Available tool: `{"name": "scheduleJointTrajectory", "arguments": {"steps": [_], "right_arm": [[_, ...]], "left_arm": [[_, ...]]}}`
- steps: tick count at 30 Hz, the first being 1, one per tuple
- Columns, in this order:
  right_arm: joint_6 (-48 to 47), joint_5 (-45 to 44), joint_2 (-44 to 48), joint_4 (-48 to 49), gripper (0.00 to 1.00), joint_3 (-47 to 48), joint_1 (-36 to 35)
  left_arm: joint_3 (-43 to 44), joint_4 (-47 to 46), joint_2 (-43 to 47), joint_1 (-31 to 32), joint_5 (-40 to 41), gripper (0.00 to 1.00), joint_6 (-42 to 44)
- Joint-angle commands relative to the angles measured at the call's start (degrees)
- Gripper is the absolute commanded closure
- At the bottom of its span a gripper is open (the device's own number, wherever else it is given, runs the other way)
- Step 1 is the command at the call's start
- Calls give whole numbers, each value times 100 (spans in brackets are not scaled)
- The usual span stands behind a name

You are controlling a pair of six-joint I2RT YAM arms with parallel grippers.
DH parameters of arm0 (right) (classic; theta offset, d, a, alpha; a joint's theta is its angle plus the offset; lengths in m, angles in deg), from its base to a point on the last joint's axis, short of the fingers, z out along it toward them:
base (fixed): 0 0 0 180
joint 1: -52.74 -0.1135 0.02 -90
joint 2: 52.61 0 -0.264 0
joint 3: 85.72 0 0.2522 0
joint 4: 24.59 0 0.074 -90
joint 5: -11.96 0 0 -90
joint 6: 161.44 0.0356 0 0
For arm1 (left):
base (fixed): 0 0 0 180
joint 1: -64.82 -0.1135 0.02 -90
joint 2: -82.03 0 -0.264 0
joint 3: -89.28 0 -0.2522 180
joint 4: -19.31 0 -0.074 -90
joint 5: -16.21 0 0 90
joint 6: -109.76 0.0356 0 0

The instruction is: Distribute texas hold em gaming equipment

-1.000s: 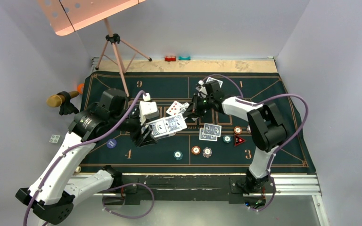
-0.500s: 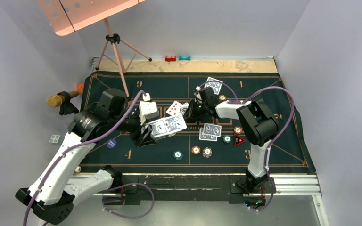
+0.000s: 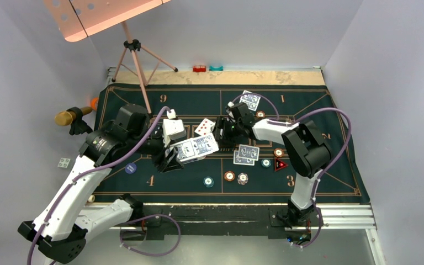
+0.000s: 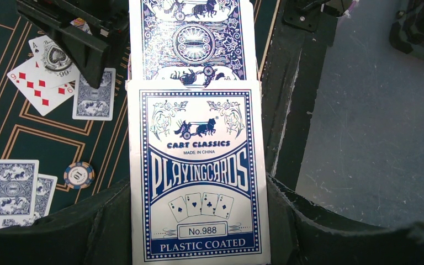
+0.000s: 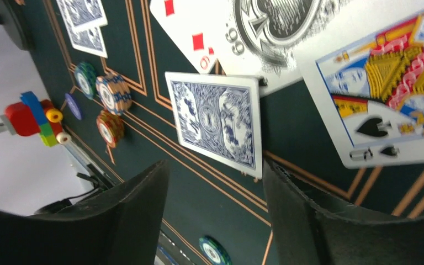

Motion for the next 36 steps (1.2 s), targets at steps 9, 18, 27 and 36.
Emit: {"name": "scheduleJointTrajectory", "arguments": {"steps": [9, 18, 27, 36], "right_arm": [[-673, -248, 2041, -2061, 11, 598, 121], [-322, 1177, 3241, -2071, 4, 965, 719], [527, 1962, 3746, -784, 1, 665, 548], [38, 1826, 3395, -1330, 1, 1063, -488]], "left_arm": [[147, -151, 95, -38, -156, 100, 45], [156, -179, 89, -38, -190, 100, 34], [160, -207, 43, -38, -144, 100, 45], [265, -262, -65, -37, -139, 100, 24]]}}
